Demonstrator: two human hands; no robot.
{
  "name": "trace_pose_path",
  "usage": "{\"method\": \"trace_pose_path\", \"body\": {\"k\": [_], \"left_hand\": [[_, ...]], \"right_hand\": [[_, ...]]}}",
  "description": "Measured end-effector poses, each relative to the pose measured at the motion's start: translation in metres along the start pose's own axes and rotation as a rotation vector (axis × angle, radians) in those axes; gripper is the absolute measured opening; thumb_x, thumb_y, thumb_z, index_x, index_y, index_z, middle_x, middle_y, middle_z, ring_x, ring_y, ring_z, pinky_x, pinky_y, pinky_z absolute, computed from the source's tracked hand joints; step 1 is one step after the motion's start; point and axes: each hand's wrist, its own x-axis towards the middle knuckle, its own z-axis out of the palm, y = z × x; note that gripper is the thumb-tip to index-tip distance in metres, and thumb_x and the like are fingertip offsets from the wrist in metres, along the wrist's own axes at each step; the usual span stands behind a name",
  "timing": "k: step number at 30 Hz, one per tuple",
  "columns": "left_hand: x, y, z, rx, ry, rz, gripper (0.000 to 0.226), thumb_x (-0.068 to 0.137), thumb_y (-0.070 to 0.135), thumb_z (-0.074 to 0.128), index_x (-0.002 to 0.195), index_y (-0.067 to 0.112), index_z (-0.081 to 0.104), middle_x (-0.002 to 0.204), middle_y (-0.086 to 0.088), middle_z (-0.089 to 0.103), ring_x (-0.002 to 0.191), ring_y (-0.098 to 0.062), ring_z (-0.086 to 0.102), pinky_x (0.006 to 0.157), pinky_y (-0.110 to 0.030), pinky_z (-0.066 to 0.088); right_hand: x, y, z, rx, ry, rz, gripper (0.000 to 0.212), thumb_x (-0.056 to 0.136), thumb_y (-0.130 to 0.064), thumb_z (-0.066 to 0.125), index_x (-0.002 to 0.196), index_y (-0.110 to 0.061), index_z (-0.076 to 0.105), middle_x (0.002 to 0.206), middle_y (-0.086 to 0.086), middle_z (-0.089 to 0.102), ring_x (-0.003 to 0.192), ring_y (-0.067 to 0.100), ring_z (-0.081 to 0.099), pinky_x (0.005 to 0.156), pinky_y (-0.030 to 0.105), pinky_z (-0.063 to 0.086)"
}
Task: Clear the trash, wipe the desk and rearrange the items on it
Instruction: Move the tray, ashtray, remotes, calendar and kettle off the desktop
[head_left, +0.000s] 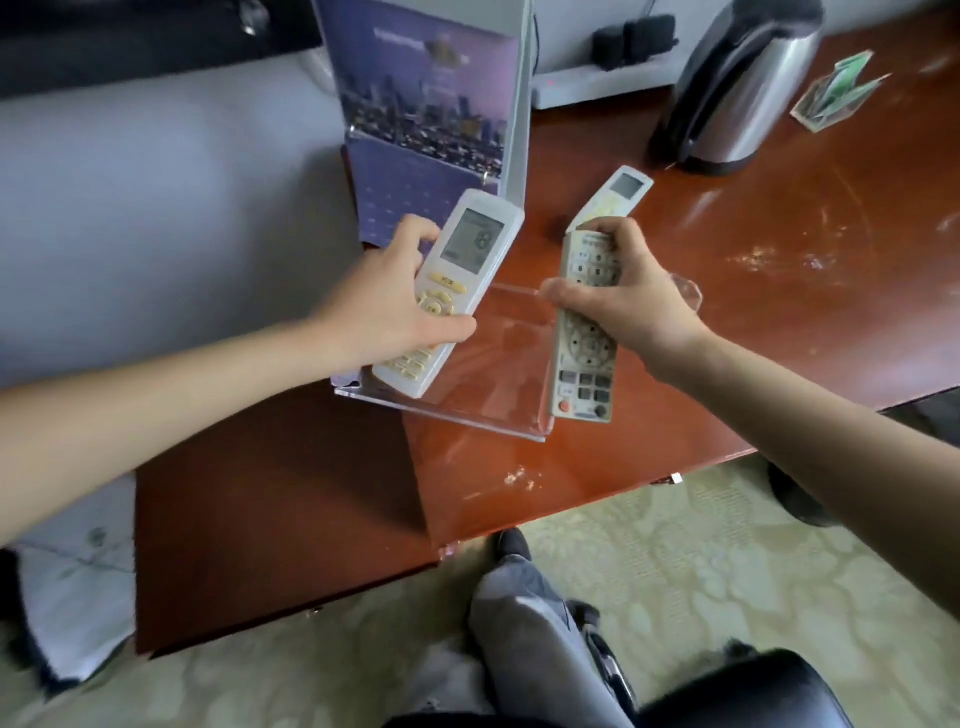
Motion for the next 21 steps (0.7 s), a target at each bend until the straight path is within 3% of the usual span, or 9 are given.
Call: {"method": "trace_pose_path", "body": {"k": [8, 16, 21], "left_hand": [[-0.034, -0.111, -0.033, -0.070, 0.024, -0.067, 0.068, 0.051, 0.048, 0.069, 0.107, 0.032, 0.033, 0.082, 0.014, 0.064, 0.075, -0.008, 0.064, 0.074, -0.039, 0.053], [-0.088, -0.246, -0.053, -0.082, 0.058, -0.200, 0.071, 0.069, 0.033, 0.077, 0.123, 0.022, 0.032, 0.089, 0.013, 0.059, 0.083, -0.013, 0.061, 0.067, -0.027, 0.042], [-0.106, -0.324, -0.040, -0.122, 0.100, -0.276, 0.068, 0.070, 0.031, 0.077, 0.122, 0.019, 0.034, 0.091, 0.010, 0.061, 0.080, -0.009, 0.061, 0.066, -0.023, 0.041]], "right_hand": [[-0.008, -0.016, 0.114, -0.035, -0.101, -0.026, 0.052, 0.074, -0.023, 0.076, 0.112, -0.019, 0.041, 0.082, -0.007, 0.055, 0.070, 0.007, 0.058, 0.066, 0.025, 0.056], [-0.027, 0.004, 0.268, -0.124, -0.222, -0.031, 0.053, 0.072, -0.024, 0.078, 0.111, -0.025, 0.042, 0.085, -0.010, 0.055, 0.070, -0.003, 0.056, 0.065, 0.011, 0.049], [-0.013, 0.040, 0.352, -0.116, -0.298, 0.037, 0.063, 0.073, -0.028, 0.077, 0.123, -0.022, 0.039, 0.100, -0.005, 0.055, 0.087, 0.008, 0.058, 0.076, 0.021, 0.051]]}}
